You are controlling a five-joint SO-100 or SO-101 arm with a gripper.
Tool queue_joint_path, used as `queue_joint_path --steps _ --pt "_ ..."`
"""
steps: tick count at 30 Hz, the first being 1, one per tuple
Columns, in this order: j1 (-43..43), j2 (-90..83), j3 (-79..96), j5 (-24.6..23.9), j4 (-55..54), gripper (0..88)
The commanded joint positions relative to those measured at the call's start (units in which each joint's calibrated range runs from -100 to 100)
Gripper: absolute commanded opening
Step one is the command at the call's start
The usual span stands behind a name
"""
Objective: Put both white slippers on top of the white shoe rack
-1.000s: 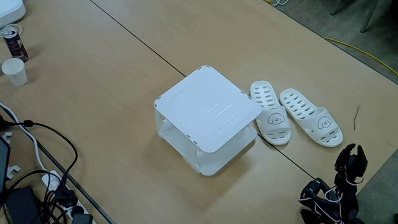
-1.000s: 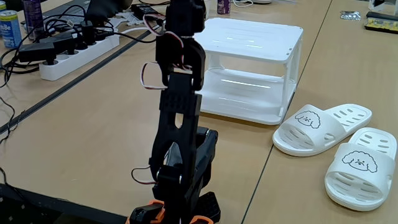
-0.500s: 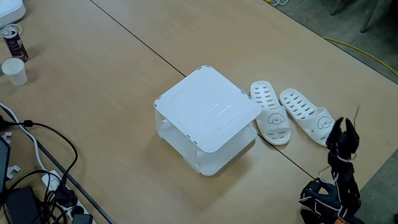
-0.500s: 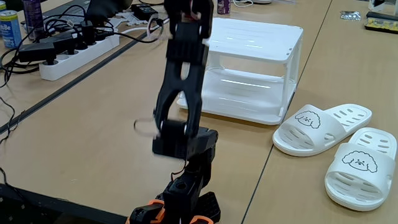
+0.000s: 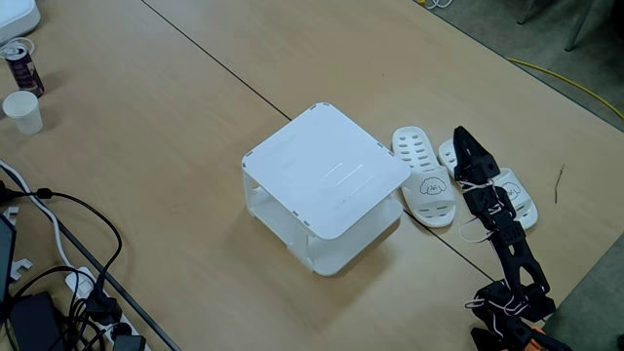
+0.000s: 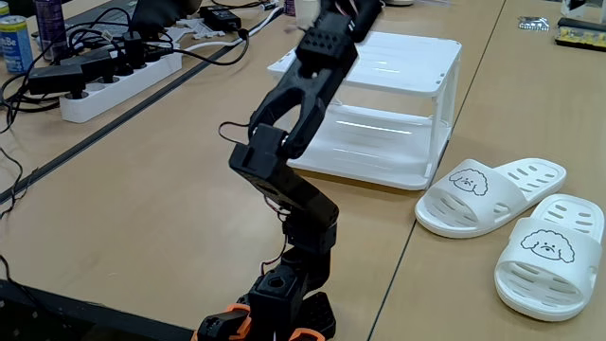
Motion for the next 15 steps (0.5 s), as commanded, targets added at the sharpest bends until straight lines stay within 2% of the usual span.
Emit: queue_joint_path --steps 1,5,11,15 --pt "2.4 -8.76 8.71 0.42 15.15 1.1" --pt "2.4 -15.74 20.17 0.42 23.0 3.9" --pt "2.32 -15.83 31.9 0.42 22.91 18.8" --pt "2.4 -10.61 34.88 0.42 22.66 22.3"
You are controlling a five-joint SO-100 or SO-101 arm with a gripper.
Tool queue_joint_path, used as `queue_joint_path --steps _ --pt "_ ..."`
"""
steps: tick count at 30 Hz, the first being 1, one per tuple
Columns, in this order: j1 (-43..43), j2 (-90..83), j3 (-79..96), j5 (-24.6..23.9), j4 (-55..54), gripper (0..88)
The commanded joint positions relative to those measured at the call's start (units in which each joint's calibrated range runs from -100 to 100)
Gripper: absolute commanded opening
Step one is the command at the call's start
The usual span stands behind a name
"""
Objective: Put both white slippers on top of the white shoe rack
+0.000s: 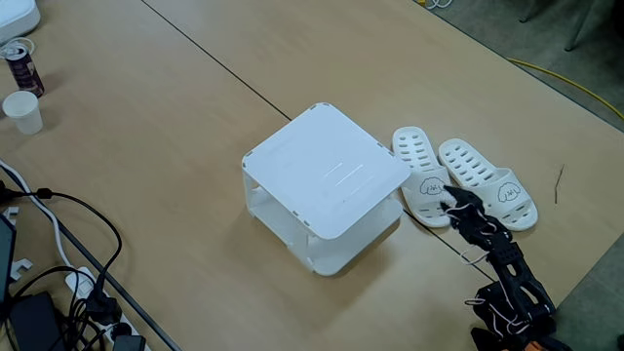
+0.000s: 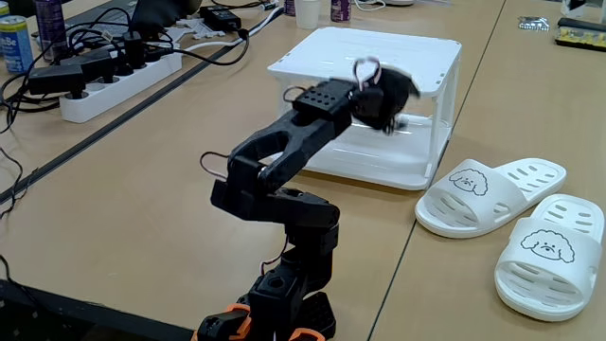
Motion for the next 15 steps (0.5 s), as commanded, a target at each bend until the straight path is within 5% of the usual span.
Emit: queue_joint_path --steps 1,6,15 --pt "0.46 5.02 0.56 0.42 -0.18 22.3" --pt "0.46 13.35 4.07 0.42 -8.63 22.3" --pt "0.54 22.85 18.33 0.42 -43.15 22.3"
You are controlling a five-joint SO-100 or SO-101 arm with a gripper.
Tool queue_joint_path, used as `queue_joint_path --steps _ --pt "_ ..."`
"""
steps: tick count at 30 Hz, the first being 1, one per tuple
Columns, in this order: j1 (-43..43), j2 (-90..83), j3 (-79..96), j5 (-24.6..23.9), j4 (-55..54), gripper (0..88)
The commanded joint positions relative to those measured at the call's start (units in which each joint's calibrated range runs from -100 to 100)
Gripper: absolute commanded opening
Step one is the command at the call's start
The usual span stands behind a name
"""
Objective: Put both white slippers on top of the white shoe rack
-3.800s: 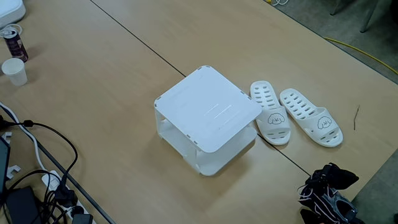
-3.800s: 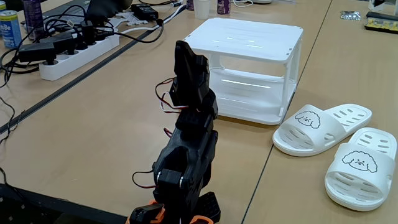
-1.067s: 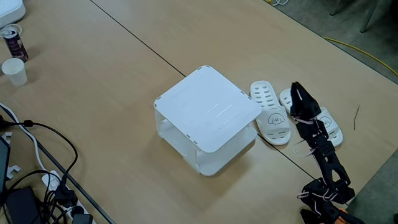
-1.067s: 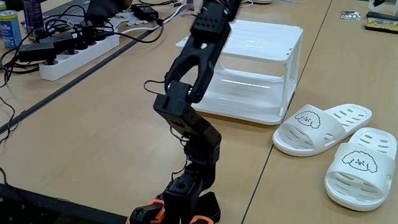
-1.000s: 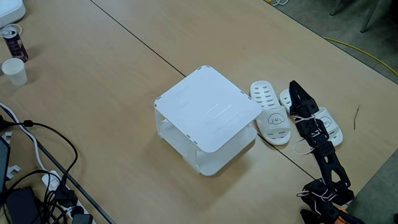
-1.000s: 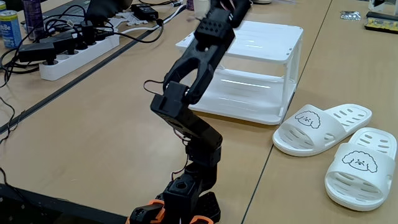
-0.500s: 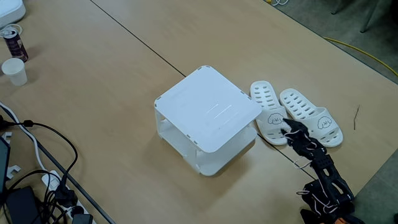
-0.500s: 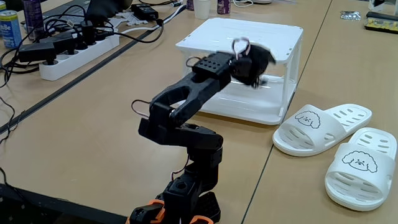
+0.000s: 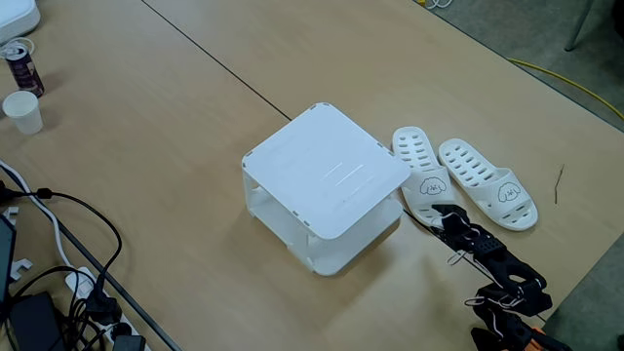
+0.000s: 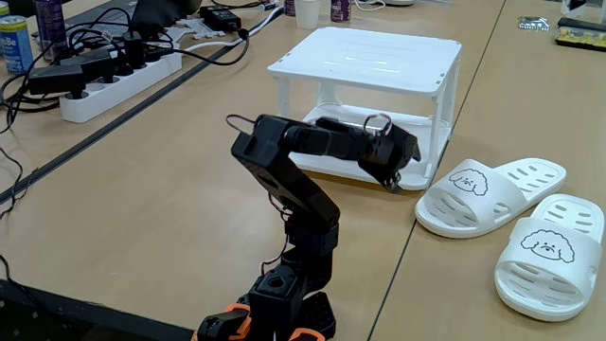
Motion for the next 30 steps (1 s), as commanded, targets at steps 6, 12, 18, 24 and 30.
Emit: queue_joint_path --steps 6,12,18,24,30 --pt "1.45 6.79 9.64 0.42 -35.79 22.3" --pt "4.74 16.13 11.99 0.42 -50.45 22.4" --pt "6.96 26.05 10.27 0.42 -59.86 22.4" --pt "6.47 32.11 5.04 0.42 -61.07 22.4" --pt "6.88 39.18 -2.9 0.42 -61.07 22.4"
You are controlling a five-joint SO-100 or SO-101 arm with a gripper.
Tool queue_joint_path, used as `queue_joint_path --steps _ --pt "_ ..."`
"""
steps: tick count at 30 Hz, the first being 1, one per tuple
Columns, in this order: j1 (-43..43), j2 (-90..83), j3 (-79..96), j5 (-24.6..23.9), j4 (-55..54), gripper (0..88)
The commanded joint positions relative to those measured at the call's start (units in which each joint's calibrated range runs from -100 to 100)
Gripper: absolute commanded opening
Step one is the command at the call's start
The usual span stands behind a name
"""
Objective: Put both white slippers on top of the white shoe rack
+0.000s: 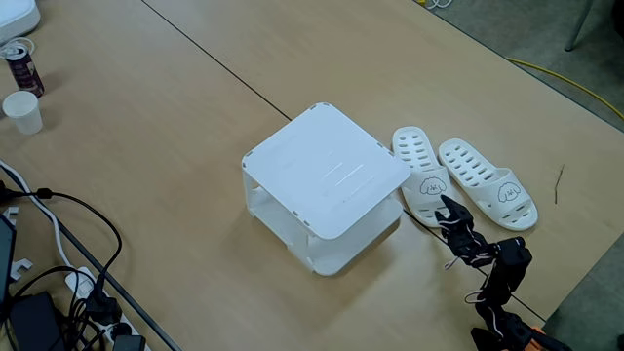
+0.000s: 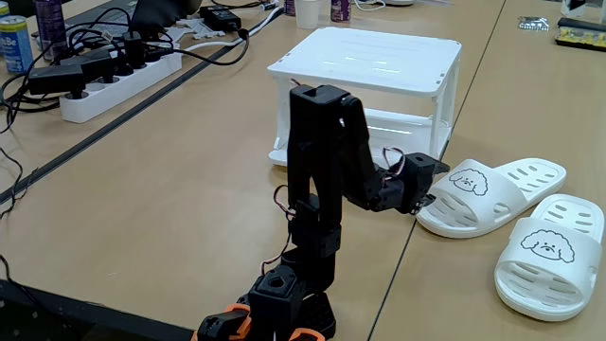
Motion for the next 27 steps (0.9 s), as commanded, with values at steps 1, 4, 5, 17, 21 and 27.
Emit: queue_joint_path --steps 1,4,5,17,21,27 --pt "0.66 3.33 -6.95 0.42 -1.33 22.4" --pt "0.66 6.35 -10.19 0.42 -1.33 22.4" --pt "0.66 7.45 -11.28 0.42 -1.33 22.4" --pt "1.56 21.5 -26.7 0.42 -1.33 22.4" --pt "1.65 22.34 -27.96 0.42 -1.33 21.6" --pt "1.65 22.09 -27.78 0.42 -1.33 8.6"
